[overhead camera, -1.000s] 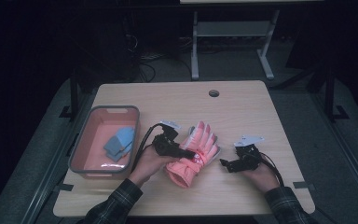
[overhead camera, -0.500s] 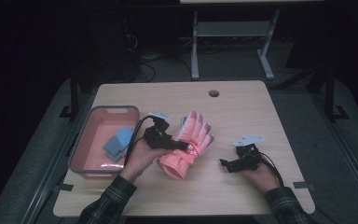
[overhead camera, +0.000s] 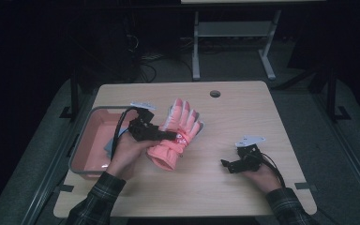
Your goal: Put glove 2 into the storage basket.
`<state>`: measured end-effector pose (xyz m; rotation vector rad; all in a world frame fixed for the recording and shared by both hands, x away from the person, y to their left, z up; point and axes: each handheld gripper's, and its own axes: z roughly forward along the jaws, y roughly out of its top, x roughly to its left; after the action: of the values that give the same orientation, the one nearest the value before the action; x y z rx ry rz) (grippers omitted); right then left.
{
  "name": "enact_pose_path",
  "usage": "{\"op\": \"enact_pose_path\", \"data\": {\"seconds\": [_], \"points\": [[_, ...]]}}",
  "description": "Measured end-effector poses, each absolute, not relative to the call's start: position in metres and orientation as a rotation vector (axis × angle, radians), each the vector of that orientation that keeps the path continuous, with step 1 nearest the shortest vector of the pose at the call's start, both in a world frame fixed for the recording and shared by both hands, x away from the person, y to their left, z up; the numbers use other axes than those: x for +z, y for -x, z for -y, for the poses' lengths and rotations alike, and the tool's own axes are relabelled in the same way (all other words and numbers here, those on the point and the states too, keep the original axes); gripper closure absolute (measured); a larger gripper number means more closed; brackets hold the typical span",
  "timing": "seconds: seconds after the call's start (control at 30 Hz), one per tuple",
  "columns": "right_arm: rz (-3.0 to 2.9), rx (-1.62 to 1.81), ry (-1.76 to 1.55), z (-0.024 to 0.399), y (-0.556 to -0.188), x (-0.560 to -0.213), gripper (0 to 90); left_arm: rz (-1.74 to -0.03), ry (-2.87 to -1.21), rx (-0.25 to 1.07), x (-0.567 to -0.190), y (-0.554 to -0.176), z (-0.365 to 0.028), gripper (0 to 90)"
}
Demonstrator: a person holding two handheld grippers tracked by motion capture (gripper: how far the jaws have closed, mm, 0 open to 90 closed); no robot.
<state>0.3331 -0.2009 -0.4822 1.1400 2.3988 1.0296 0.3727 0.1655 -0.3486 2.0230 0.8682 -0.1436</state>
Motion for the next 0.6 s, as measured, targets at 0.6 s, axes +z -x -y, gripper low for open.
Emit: {"op": "enact_pose_path", "data": {"seconds": [0.6], "points": [[-2.396,1.028,-1.146,0.201,-0.333,-0.482,6.7,-1.026,-1.881,-0.105,-0.330,-0.377,-0.257,61.3]]}}
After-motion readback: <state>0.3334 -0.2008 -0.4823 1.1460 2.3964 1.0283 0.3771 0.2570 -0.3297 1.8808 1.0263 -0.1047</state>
